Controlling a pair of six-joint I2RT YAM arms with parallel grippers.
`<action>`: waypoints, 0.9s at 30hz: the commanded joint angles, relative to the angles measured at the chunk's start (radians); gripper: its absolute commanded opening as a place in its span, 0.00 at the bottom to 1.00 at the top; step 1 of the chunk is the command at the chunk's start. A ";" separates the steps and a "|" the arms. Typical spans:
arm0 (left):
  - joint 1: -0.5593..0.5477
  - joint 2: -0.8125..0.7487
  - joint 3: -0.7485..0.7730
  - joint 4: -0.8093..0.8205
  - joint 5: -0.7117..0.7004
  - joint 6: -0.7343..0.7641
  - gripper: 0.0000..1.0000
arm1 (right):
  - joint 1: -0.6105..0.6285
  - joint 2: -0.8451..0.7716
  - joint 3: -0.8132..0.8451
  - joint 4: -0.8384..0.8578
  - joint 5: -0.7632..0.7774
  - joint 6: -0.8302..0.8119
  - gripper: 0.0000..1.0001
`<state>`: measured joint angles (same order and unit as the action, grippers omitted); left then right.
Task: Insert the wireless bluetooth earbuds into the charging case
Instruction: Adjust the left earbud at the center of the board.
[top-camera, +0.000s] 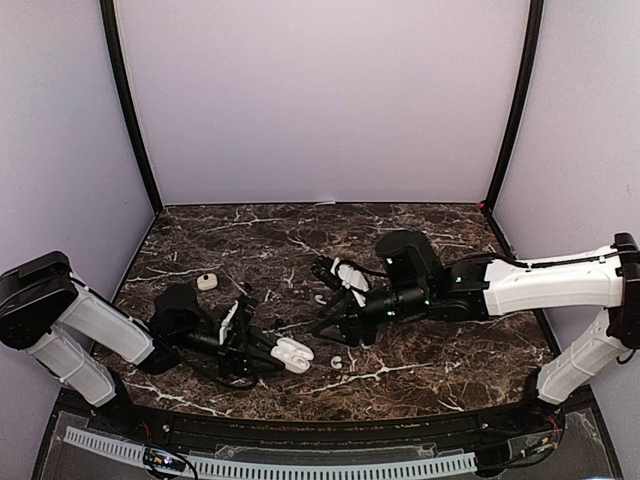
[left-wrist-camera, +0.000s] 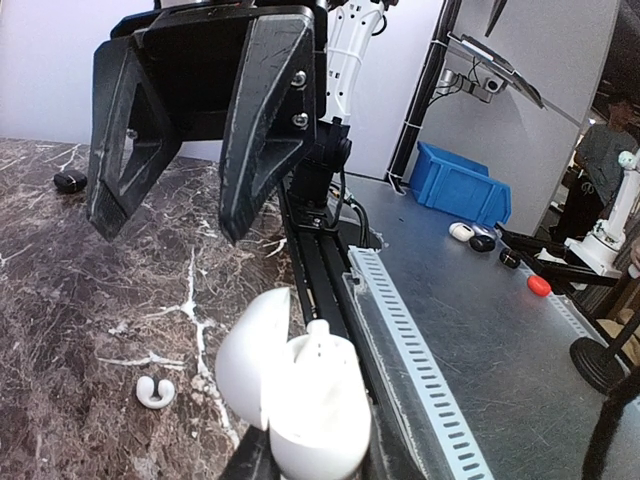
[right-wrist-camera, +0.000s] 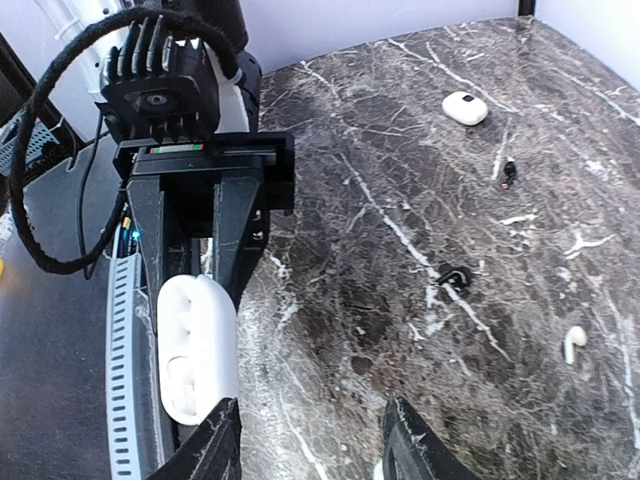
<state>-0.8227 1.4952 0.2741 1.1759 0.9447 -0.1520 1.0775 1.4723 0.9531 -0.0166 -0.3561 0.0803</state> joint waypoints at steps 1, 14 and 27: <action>0.013 -0.018 -0.036 0.089 -0.014 -0.054 0.00 | -0.007 -0.073 -0.031 -0.024 0.107 -0.111 0.47; 0.137 -0.108 -0.177 0.169 -0.072 -0.159 0.00 | -0.008 -0.080 -0.082 -0.122 0.082 -0.612 0.52; 0.224 -0.320 -0.225 -0.040 -0.188 -0.138 0.00 | -0.007 0.251 0.139 -0.358 0.104 -0.946 0.47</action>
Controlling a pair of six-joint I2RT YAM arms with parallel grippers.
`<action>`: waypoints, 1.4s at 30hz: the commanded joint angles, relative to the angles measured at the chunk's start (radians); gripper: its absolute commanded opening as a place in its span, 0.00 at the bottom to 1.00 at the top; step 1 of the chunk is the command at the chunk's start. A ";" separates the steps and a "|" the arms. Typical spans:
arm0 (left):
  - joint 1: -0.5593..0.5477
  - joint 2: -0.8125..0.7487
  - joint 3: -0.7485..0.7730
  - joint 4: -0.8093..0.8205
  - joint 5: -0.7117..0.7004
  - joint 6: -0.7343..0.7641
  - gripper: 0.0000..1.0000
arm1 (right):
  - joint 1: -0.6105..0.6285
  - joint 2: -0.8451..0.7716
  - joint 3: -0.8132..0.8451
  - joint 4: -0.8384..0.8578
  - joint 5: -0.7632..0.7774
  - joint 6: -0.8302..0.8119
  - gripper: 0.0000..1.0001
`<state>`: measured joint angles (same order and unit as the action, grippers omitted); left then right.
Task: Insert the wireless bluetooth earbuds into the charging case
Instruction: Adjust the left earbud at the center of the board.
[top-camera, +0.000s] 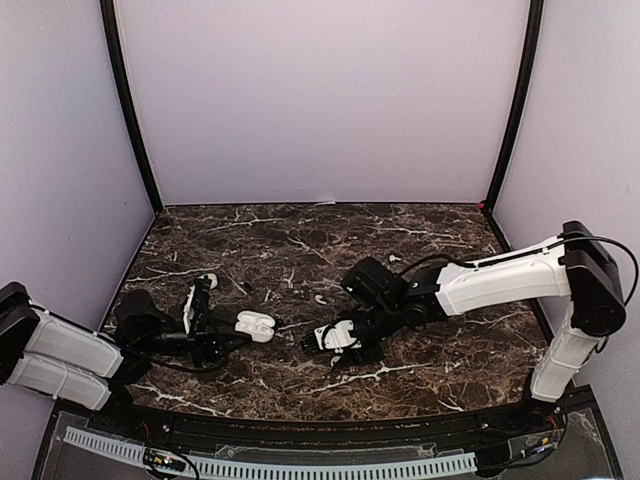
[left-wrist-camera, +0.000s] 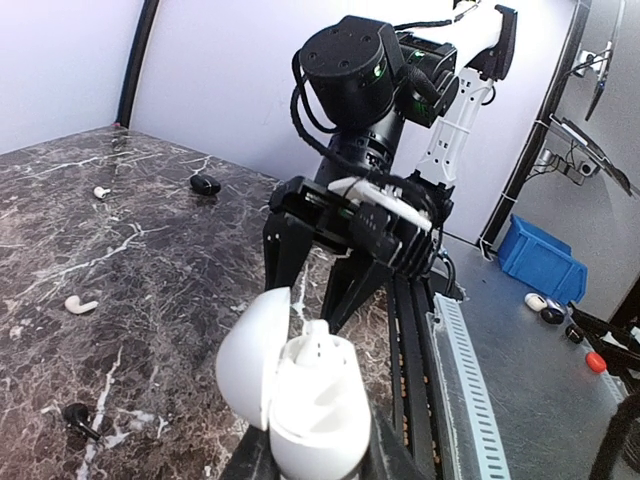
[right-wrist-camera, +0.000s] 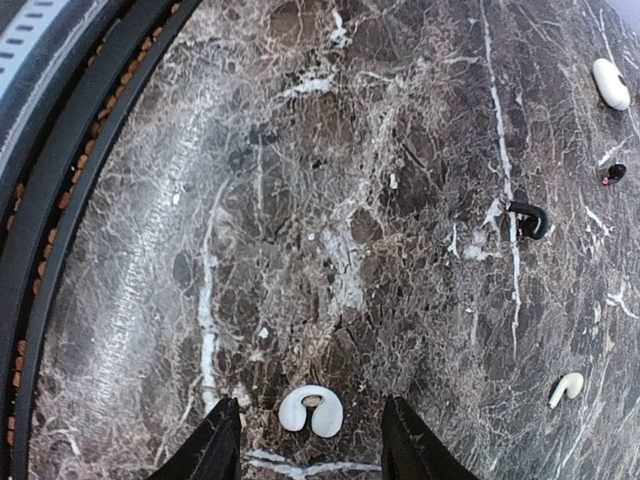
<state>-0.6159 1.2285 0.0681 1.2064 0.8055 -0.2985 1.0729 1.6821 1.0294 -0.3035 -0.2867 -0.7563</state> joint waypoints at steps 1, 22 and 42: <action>0.018 -0.067 -0.022 -0.083 -0.059 0.008 0.00 | -0.002 0.054 0.074 -0.080 0.047 -0.117 0.47; 0.018 -0.142 -0.032 -0.160 -0.113 0.035 0.00 | -0.039 0.180 0.199 -0.236 0.064 -0.109 0.51; 0.018 -0.142 -0.030 -0.171 -0.116 0.038 0.00 | -0.054 0.218 0.210 -0.212 0.049 -0.113 0.29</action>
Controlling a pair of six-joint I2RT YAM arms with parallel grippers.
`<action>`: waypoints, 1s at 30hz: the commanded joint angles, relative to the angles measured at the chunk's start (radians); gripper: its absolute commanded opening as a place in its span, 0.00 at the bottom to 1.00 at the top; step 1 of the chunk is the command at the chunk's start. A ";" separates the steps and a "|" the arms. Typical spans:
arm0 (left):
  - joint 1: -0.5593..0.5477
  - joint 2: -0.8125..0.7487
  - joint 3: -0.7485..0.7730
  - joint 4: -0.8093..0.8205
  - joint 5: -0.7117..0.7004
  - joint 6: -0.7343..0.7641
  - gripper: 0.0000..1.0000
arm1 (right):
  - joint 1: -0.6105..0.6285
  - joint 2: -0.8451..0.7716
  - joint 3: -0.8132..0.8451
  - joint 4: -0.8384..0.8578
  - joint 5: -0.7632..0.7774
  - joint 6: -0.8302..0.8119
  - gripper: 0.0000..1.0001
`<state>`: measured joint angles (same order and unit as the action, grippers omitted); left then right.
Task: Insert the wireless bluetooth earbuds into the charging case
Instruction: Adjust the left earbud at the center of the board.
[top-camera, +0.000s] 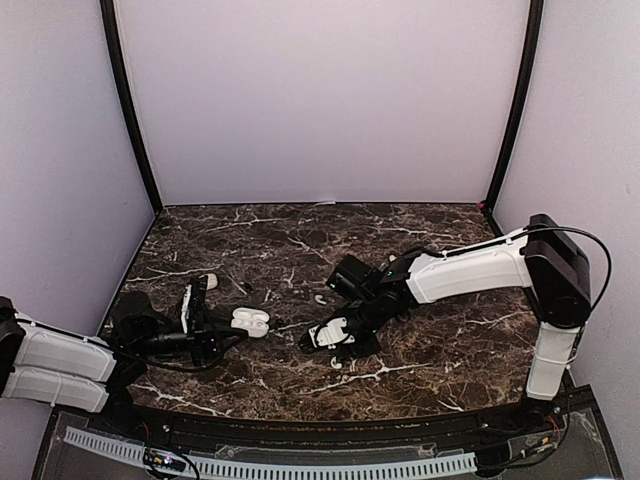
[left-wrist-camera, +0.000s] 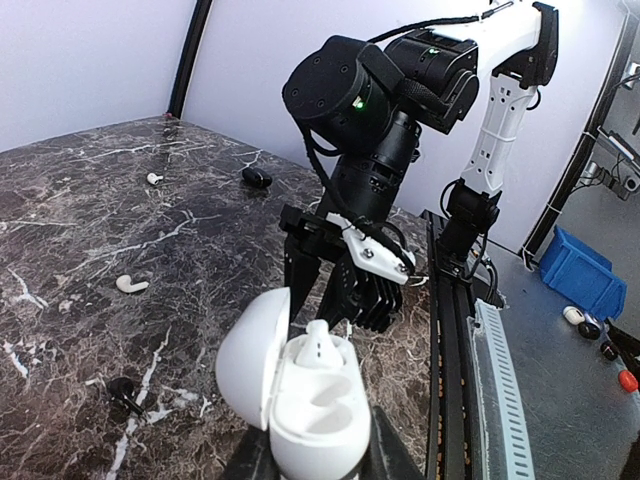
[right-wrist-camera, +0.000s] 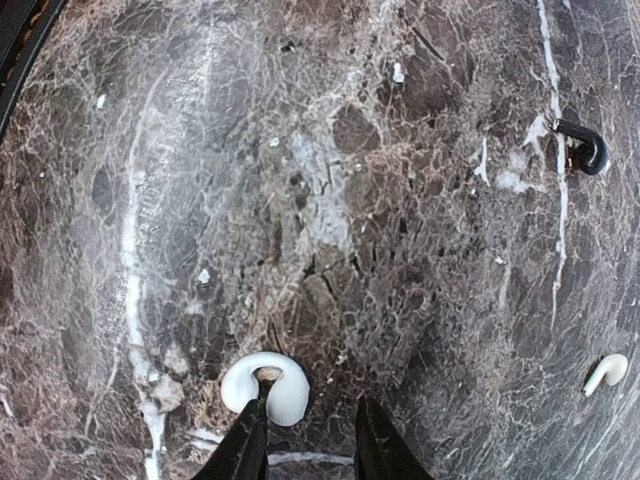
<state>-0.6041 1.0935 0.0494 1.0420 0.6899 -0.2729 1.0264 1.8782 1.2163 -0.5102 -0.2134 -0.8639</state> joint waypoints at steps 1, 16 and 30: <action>0.006 -0.007 -0.011 -0.008 0.000 0.013 0.00 | -0.008 0.024 0.024 -0.007 -0.025 -0.004 0.28; 0.006 -0.006 -0.008 -0.013 0.001 0.013 0.00 | -0.008 0.042 0.029 -0.018 -0.032 0.000 0.12; 0.006 -0.003 -0.003 -0.007 -0.004 0.004 0.00 | -0.017 -0.147 -0.144 0.226 -0.012 0.325 0.08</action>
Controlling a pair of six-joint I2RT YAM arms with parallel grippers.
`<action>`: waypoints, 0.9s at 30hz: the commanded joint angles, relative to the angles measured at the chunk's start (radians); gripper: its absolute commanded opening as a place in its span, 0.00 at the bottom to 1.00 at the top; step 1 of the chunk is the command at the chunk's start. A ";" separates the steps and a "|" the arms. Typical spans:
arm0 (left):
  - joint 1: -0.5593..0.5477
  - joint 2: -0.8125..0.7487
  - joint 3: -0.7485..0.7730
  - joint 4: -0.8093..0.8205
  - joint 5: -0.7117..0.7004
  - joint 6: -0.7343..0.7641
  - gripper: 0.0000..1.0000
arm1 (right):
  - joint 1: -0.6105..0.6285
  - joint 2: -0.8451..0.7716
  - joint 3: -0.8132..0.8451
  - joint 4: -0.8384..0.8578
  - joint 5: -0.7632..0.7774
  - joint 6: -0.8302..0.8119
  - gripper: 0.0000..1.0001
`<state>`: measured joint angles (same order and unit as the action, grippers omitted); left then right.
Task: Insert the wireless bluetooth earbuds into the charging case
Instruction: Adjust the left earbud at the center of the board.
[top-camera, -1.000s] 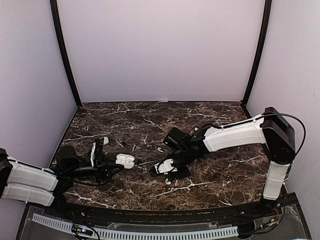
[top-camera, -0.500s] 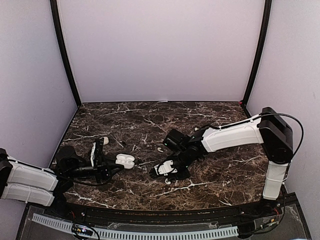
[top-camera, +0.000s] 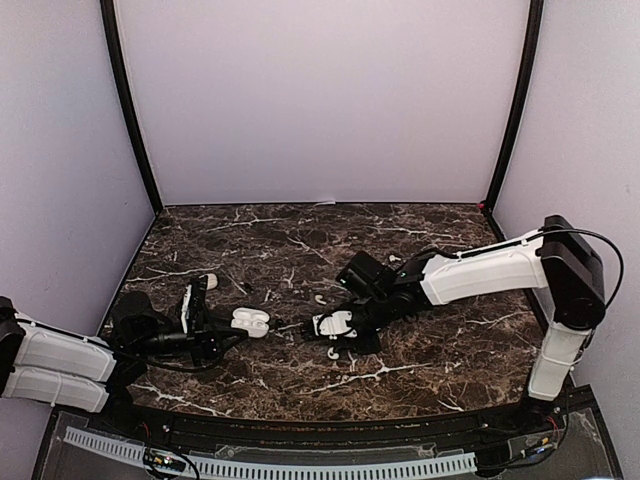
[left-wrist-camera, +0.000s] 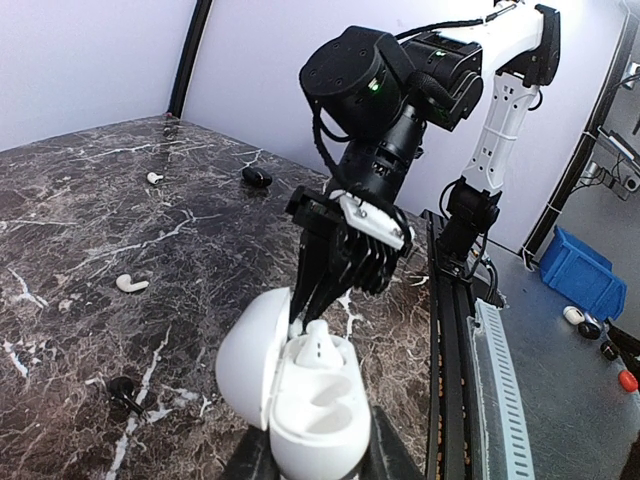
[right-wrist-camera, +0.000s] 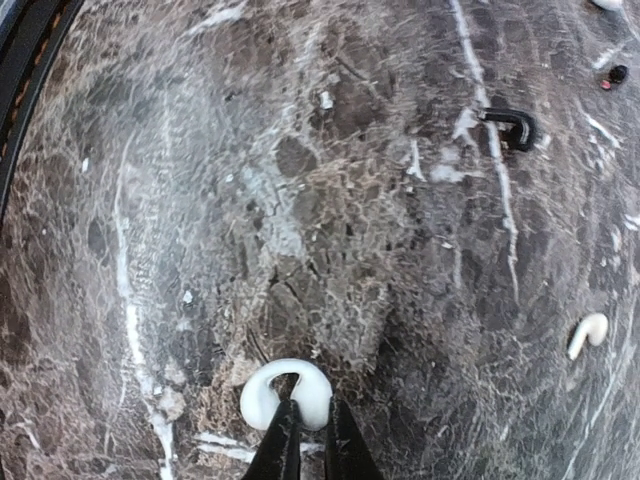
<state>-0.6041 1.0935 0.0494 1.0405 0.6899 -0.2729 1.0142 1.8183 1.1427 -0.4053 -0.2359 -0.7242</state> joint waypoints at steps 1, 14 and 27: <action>0.006 0.001 -0.001 -0.003 -0.007 0.004 0.00 | -0.005 -0.113 -0.099 0.145 0.024 0.227 0.09; 0.006 0.082 0.039 0.051 0.010 -0.007 0.00 | 0.110 -0.384 -0.394 0.283 0.364 0.838 0.06; 0.006 0.085 0.032 0.055 0.001 -0.016 0.00 | 0.144 -0.384 -0.418 0.273 0.523 0.888 0.26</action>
<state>-0.6041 1.1950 0.0708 1.0672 0.6872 -0.2798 1.1748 1.4452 0.7063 -0.1310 0.2142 0.2092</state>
